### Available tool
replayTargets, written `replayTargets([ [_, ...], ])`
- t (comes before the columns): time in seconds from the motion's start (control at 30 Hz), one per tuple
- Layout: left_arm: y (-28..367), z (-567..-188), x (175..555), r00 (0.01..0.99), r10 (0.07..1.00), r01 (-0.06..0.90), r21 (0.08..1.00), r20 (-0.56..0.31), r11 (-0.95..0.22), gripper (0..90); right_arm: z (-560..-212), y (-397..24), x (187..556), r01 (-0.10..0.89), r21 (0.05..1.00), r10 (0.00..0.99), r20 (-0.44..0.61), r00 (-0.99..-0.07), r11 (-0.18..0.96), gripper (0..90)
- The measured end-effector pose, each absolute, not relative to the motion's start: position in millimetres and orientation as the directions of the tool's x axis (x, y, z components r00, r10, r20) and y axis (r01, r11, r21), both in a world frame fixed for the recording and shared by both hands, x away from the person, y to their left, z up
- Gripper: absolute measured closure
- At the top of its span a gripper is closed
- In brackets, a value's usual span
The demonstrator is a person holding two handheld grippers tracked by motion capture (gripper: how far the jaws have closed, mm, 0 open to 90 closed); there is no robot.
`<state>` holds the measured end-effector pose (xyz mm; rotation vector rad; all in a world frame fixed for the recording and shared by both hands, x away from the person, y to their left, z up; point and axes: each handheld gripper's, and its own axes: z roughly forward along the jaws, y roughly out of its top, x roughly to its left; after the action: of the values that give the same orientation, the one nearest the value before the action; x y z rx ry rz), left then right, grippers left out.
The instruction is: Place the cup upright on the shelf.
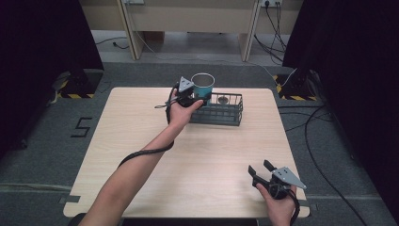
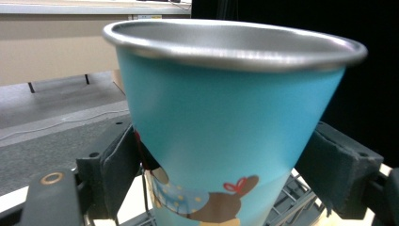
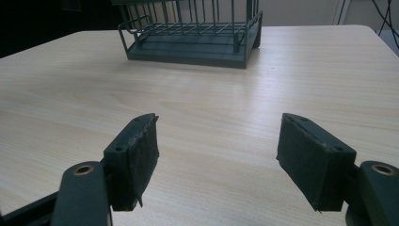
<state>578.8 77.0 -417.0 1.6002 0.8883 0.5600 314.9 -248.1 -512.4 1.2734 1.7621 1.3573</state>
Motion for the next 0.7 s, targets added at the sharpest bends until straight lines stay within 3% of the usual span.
replayTargets([
  [0.7,62.8,-434.8,592.6,0.576,0.809,0.314,0.946,-0.116,-0.088,17.3,-512.4,-248.2,315.1,0.339,0.94,0.916,0.109,-0.385,0.03,30.4],
])
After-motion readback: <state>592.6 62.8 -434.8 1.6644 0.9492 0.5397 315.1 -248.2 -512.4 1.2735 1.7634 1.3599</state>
